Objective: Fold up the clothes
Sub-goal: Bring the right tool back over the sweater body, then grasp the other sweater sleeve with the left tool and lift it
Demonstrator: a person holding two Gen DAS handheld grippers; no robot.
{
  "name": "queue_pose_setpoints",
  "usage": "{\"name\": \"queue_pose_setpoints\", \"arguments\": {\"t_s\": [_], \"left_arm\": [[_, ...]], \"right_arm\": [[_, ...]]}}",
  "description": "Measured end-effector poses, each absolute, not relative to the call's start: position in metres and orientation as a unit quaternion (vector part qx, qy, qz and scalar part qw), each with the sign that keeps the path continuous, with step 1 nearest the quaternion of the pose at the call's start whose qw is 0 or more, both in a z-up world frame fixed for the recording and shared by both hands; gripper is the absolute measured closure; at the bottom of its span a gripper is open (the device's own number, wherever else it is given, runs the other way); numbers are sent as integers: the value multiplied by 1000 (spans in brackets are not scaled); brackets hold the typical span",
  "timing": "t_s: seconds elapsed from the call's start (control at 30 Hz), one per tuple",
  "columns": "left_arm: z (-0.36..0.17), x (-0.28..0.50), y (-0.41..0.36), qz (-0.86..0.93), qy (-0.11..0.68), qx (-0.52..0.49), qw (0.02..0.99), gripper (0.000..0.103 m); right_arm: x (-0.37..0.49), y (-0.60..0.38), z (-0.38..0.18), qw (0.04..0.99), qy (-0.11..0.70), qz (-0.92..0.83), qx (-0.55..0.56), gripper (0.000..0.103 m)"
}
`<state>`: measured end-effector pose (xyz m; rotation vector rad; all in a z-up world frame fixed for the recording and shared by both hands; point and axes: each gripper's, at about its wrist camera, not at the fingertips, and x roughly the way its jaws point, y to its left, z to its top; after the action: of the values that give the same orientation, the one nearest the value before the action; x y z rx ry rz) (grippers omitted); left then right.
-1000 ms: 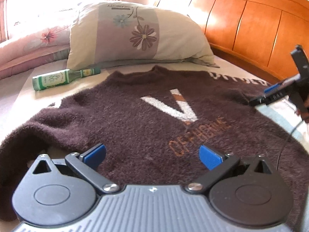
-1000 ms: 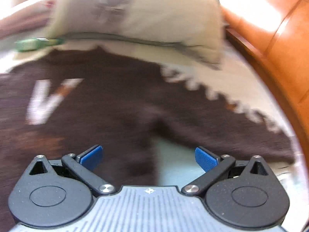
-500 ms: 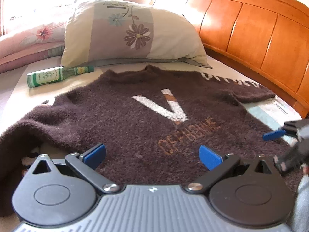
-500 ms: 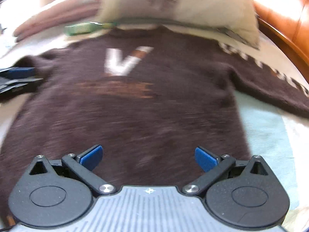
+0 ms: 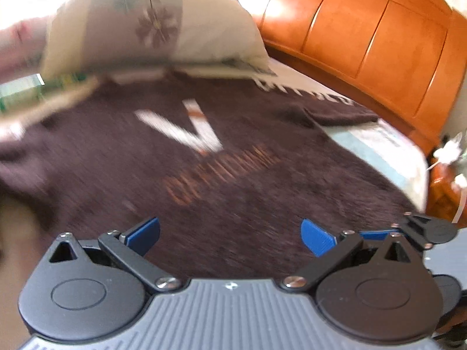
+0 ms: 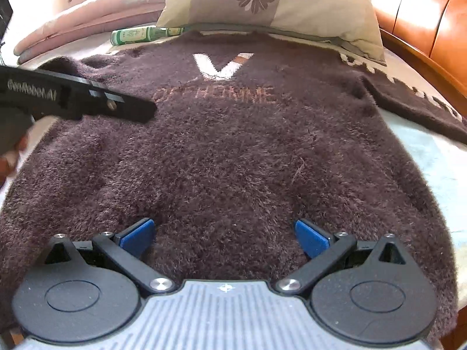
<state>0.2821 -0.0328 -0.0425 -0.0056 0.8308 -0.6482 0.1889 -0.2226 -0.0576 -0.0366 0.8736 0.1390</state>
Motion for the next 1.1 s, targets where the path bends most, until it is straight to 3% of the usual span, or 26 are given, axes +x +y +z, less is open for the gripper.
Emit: {"name": "queue_pose_setpoints", "arguments": {"t_s": [0.3,0.67,0.87,1.1], "left_arm": [[-46,276,-9,-307,409,-15,859,1],[-42,293,119,-201,397,-76,892,1],[-62,313,172,-229,358,-196,884,1],[-64,323,185,-124,314,-157,928,2]], "right_arm": [[184,-222,-60,911,406,67,-16,0],[182,-218,-61,916,397,51,-13,0],[183,-216,-61,915,400,45,-13,0],[181,-217,-61,917,396,47,-13,0]]}}
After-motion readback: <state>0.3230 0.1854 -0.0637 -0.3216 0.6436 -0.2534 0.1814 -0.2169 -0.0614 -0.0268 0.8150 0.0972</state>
